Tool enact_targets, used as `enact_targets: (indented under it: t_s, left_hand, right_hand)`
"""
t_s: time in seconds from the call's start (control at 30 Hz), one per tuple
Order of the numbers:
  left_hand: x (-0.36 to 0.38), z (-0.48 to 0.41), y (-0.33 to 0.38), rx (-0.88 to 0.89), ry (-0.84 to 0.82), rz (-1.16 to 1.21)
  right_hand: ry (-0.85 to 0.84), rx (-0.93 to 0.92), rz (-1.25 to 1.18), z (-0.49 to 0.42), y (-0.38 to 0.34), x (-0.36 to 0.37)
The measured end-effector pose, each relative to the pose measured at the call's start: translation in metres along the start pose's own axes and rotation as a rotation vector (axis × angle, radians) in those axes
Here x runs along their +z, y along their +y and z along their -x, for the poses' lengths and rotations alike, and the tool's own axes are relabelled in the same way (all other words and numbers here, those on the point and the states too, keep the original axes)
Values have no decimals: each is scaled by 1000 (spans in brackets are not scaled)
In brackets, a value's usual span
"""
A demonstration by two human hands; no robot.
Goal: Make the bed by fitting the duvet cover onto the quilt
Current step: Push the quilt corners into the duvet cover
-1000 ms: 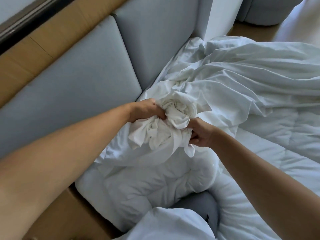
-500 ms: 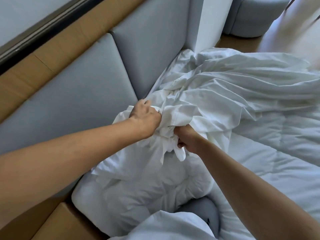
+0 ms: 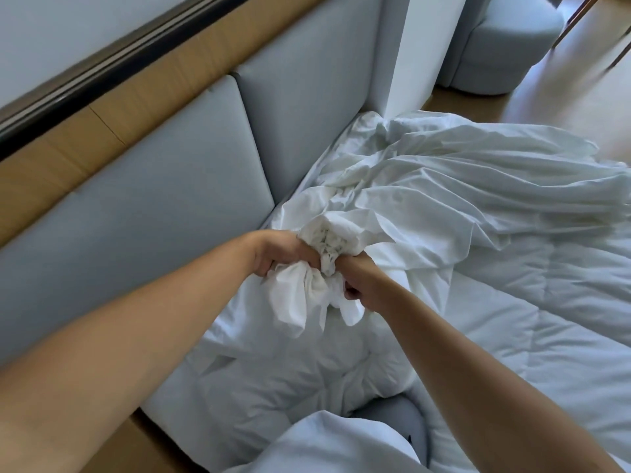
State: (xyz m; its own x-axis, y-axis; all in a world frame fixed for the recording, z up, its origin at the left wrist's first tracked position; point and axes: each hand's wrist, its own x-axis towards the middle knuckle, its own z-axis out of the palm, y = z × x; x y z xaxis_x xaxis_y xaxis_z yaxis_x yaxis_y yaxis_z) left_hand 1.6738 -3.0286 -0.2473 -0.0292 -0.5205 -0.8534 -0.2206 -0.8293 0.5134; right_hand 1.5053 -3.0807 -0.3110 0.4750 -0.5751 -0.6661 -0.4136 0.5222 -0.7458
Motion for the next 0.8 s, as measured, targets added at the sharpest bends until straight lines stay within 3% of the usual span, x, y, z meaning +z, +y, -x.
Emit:
enact_targets:
  t_s: [0.33, 0.53, 0.67, 0.8]
  left_hand:
    - [10, -6, -15, -37, -124, 4]
    - [3, -10, -16, 92, -12, 298]
    - [-1, -11, -12, 117, 162, 247]
    - [3, -10, -9, 197, 344, 81]
  right_hand:
    - [-39, 156, -81, -4, -14, -10]
    - [-247, 174, -40, -4, -12, -26]
    - [-427, 175, 71, -2, -8, -34]
    - [-385, 66, 31, -2, 3, -26]
